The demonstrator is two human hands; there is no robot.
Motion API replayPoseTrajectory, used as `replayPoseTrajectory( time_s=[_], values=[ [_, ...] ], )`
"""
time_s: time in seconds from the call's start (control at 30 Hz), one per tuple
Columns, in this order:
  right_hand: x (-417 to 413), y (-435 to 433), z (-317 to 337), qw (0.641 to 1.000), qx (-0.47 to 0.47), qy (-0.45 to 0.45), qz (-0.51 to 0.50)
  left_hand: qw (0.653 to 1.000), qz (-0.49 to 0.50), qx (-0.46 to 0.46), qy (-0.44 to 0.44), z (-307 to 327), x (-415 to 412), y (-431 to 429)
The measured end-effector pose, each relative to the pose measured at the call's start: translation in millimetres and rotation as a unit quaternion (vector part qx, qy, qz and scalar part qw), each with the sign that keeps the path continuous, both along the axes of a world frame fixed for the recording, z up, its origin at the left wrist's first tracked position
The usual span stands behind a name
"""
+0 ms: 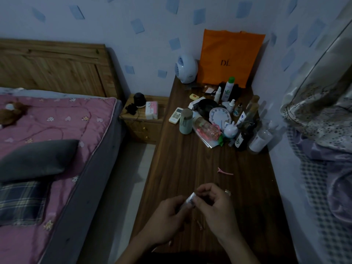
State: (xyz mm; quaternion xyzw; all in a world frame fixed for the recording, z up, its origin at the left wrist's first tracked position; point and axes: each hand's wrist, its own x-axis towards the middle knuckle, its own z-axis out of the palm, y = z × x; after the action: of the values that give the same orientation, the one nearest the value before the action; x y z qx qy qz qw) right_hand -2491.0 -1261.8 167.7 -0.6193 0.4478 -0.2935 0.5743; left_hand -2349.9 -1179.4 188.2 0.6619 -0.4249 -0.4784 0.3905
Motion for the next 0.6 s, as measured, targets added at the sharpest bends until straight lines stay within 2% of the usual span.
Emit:
replayPoseTrajectory(
  time_s=[0.17,0.3,0.4,0.6],
  values=[
    [8.2,2.1,-5.1,0.999,0.019,0.030,0.033,0.999,0.016,0.006,-0.050,-9.2,9.2,3.0],
    [11.3,3.6,-16.0,0.996,0.065,0.057,0.036,0.992,0.016,0.018,-0.126,-27.4,19.0,6.7],
    [8.6,0.0,-38.7,0.988,0.106,0.115,0.016,0.981,0.021,0.030,-0.188,-48.1,29.1,9.8],
    [-20.4,-7.8,-104.6,0.962,0.126,0.241,-0.031,0.978,0.098,0.111,-0.147,-83.6,48.0,9.9]
  ],
)
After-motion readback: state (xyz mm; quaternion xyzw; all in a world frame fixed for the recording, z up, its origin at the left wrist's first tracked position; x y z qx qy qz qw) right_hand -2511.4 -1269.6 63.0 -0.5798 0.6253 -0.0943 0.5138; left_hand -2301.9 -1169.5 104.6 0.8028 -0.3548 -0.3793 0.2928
